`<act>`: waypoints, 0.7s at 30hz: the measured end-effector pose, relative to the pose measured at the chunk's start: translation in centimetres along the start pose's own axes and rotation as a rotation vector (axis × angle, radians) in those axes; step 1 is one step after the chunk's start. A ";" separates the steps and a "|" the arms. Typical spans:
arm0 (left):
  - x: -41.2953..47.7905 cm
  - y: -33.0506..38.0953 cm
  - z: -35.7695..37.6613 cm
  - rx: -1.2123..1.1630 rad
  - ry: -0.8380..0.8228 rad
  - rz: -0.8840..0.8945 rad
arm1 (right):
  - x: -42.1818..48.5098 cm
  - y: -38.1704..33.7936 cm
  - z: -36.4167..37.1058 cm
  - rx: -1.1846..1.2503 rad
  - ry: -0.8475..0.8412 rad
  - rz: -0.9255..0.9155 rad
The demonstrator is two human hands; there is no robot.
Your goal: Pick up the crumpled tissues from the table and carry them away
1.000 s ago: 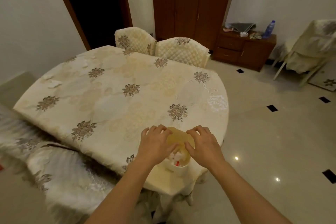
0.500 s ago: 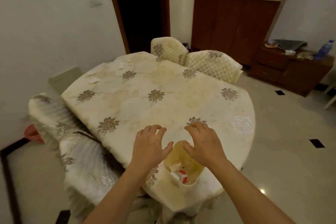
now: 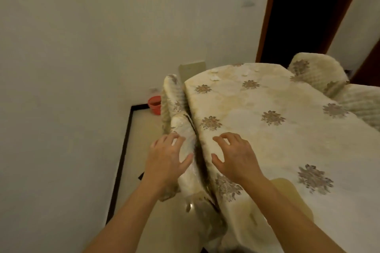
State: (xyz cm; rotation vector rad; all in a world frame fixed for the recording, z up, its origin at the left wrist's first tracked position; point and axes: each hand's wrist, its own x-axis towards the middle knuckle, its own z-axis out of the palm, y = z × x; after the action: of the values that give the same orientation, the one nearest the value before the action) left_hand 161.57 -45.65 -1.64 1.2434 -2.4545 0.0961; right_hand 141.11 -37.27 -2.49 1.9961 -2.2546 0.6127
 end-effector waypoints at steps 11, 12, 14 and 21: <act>-8.8 -7.6 -4.8 0.132 0.000 -0.292 | 2.0 -10.3 3.0 0.063 -0.078 -0.288; -9.1 -8.2 -5.0 0.135 0.002 -0.307 | 2.3 -11.0 3.2 0.069 -0.075 -0.304; -9.3 -9.4 -5.2 0.140 0.008 -0.331 | 2.9 -12.3 3.6 0.069 -0.074 -0.324; -7.7 -15.3 -4.1 0.125 -0.004 -0.360 | 7.1 -16.0 6.7 0.018 -0.126 -0.361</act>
State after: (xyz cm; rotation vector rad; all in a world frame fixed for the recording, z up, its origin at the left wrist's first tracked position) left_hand 179.03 -48.11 -2.44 1.7188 -2.2147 0.1503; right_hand 156.89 -47.46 -2.49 2.4286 -1.8762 0.4828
